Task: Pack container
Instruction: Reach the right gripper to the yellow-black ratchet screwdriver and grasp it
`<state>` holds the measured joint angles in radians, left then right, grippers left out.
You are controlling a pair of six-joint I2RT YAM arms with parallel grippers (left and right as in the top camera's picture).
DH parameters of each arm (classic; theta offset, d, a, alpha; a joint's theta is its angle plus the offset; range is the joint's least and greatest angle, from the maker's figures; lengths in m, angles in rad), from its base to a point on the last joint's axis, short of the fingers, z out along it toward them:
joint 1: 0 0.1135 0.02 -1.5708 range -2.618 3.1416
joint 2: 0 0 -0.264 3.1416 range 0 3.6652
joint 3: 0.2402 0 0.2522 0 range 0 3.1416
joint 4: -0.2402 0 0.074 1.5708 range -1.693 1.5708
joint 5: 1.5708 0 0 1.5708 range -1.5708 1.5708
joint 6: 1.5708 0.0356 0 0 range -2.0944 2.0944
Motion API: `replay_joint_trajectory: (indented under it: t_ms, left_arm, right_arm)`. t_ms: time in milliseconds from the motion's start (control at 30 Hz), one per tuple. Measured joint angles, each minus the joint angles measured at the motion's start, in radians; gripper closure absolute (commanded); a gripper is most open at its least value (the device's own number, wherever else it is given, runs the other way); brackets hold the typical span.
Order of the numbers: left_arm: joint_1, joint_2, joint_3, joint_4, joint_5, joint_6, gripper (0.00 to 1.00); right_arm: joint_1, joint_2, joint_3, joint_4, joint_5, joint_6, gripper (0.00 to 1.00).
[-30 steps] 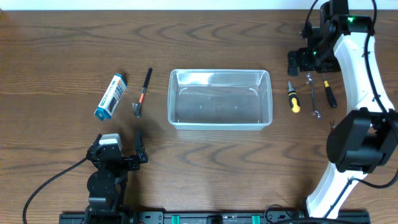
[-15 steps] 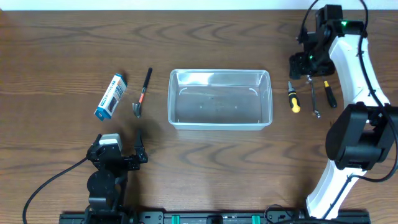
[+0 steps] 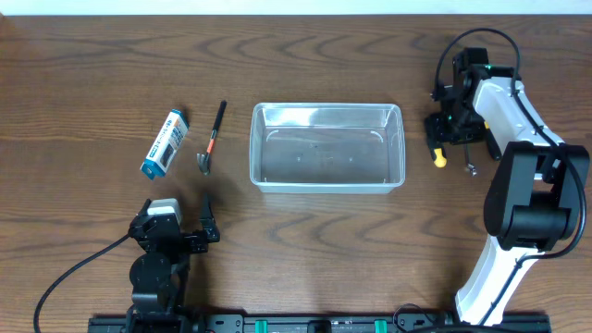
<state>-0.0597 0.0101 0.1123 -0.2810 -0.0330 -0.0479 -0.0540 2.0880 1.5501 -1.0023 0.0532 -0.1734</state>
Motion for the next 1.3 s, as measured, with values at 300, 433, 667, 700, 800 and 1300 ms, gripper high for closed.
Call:
replay_joint_trajectory:
  t_ms: [300, 433, 667, 700, 800, 1300]
  left_arm:
    - [0.0, 0.0, 0.0, 0.0, 0.0, 0.0, 0.02]
    - [0.0, 0.0, 0.0, 0.0, 0.0, 0.0, 0.02]
    - [0.0, 0.0, 0.0, 0.0, 0.0, 0.0, 0.02]
    - [0.0, 0.0, 0.0, 0.0, 0.0, 0.0, 0.02]
    - [0.0, 0.0, 0.0, 0.0, 0.0, 0.0, 0.02]
    - [0.0, 0.0, 0.0, 0.0, 0.0, 0.0, 0.02]
  right_arm:
    - [0.0, 0.0, -0.071, 0.068, 0.001, 0.0, 0.33]
    - [0.0, 0.0, -0.082, 0.086, 0.001, 0.0, 0.35]
    - [0.0, 0.0, -0.086, 0.097, -0.001, 0.0, 0.42]
    - [0.0, 0.0, -0.086, 0.097, -0.001, 0.0, 0.43]
    - [0.001, 0.0, -0.086, 0.097, -0.002, 0.0, 0.47]
    - [0.004, -0.003, -0.122, 0.129, -0.018, 0.0, 0.59]
